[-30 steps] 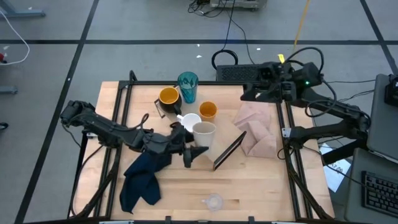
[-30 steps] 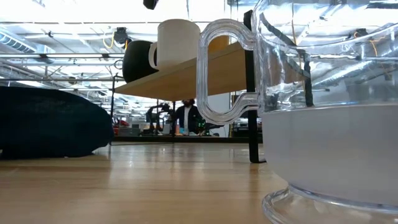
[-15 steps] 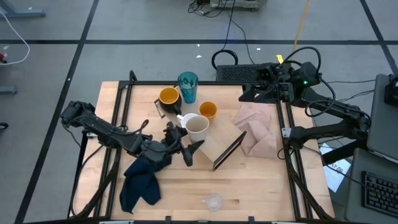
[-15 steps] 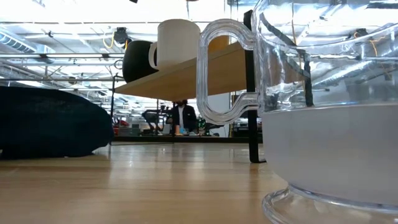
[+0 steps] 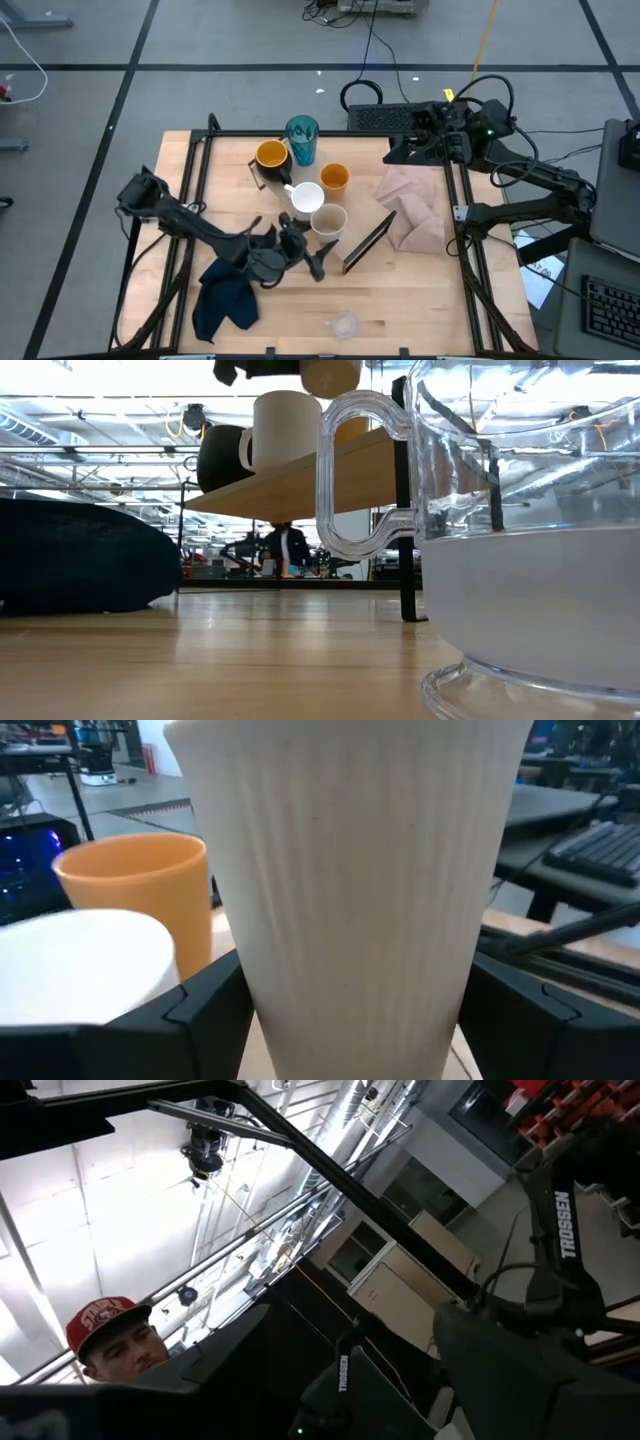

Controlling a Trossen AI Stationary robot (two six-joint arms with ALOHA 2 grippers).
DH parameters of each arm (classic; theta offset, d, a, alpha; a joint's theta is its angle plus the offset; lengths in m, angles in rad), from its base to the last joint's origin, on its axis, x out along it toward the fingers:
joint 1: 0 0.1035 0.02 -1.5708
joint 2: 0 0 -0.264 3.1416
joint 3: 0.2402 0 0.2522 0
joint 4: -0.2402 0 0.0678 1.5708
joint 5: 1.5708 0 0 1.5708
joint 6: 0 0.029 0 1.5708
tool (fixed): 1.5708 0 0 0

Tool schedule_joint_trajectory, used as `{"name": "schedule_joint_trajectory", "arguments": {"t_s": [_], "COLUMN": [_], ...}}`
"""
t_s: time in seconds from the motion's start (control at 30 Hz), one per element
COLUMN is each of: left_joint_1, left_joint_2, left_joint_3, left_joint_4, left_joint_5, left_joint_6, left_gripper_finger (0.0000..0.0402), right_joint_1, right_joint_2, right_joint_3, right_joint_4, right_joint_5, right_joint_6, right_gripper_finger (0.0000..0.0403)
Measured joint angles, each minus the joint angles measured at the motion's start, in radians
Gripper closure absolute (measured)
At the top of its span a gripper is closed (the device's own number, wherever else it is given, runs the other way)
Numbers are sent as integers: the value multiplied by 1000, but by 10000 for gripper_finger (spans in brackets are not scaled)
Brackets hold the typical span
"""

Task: Stack small to large cups/mugs on shelf
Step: Put the gray cup on the shelf

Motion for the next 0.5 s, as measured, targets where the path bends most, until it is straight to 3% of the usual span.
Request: {"name": "schedule_joint_trajectory", "arguments": {"t_s": [0.23,0.5], "left_joint_1": [-6,24], "left_joint_2": [25,67], "left_joint_3": [0,1], "left_joint_4": [5,10], "left_joint_5": [-31,35], "left_joint_6": [-17,-40], "left_gripper_finger": [110,110], "right_joint_1": [0,0], "right_joint_2": [0,0], "right_joint_3": [0,0], "right_joint_4": [-2,-23], "right_joint_5": [-1,-1], "right_joint_6": [0,-12], "right_gripper_finger": [133,133]}}
